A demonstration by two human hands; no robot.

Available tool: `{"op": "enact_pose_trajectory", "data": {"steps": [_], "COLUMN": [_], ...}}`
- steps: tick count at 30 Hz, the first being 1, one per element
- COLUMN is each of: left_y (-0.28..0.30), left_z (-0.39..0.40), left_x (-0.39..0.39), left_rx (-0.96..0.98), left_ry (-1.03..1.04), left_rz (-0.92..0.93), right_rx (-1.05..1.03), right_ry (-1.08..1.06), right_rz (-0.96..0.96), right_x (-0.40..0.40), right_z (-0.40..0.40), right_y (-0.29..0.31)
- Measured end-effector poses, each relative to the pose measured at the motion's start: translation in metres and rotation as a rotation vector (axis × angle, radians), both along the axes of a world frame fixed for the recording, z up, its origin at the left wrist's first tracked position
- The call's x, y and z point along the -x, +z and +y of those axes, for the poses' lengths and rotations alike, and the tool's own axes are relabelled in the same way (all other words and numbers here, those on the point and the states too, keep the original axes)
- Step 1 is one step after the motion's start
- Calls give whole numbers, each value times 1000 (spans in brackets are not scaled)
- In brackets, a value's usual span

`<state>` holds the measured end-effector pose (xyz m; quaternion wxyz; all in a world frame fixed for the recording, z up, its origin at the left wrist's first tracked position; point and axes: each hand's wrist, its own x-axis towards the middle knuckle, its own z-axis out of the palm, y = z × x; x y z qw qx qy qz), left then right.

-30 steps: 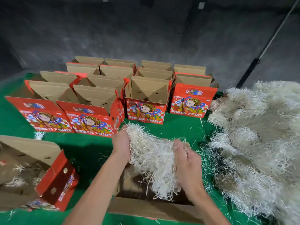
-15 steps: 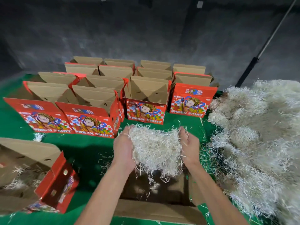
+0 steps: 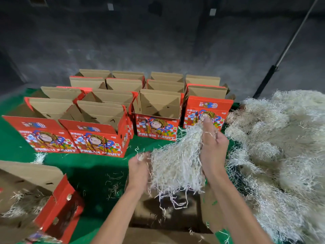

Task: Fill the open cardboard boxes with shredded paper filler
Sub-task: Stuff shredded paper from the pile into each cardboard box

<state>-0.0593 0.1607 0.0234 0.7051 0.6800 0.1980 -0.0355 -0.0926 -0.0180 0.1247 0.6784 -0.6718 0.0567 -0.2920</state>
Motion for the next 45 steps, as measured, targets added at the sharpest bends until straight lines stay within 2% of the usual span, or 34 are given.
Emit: {"op": "enact_pose_trajectory", "data": {"steps": [2, 4, 9, 10, 12, 14, 16, 19, 21, 25, 29, 32, 34, 36, 39, 42, 44, 45], "left_y": [-6, -3, 53, 62, 78, 89, 87, 67, 49, 6, -10, 0, 12, 22, 36, 26, 15, 8], "left_z": [-5, -10, -7, -6, -5, -7, -10, -15, -16, -2, 2, 8, 16, 27, 38, 36, 24, 14], "left_x": [18, 31, 18, 7, -15, -36, -52, -57, -48, -28, -8, -3, -7, -11, -9, 0, 13, 20], "left_rx": [-17, -4, 275, 306, 350, 362, 362, 299, 201, 79, 30, 221, 512, 695, 939, 1011, 1018, 991], "left_ry": [-84, -69, -68, -64, -27, 12, 68, 140, 123, -39, -82, -66, -111, -107, -150, -80, -71, -136], "left_rz": [20, 22, -44, -60, -77, -98, -136, -153, -132, -161, 5, 113, 86, 16, -28, 2, 83, 147], "right_rx": [-12, 32, 84, 135, 368, 566, 628, 544, 382, 197, 23, -18, 62, 183, 112, 5, -172, -266], "right_ry": [-73, -111, -98, -68, -15, 35, 85, 163, 206, 14, -80, -57, 1, 71, 79, 68, 97, 135], "right_rz": [28, 81, 315, 343, 356, 307, 214, 133, 114, -6, 87, 187, 270, 346, 490, 550, 471, 419], "right_x": [-29, -52, -61, -54, -34, -6, 23, 54, 62, 37, -5, -16, -7, 12, 38, 56, 63, 63], "right_z": [-9, -18, -27, -28, -24, -14, -3, 2, -1, -26, -53, -53, -46, -38, -27, -18, -11, -7], "right_y": [-3, -20, -84, -95, -109, -112, -107, -87, -65, -24, -32, -66, -87, -97, -86, -67, -60, -57]}}
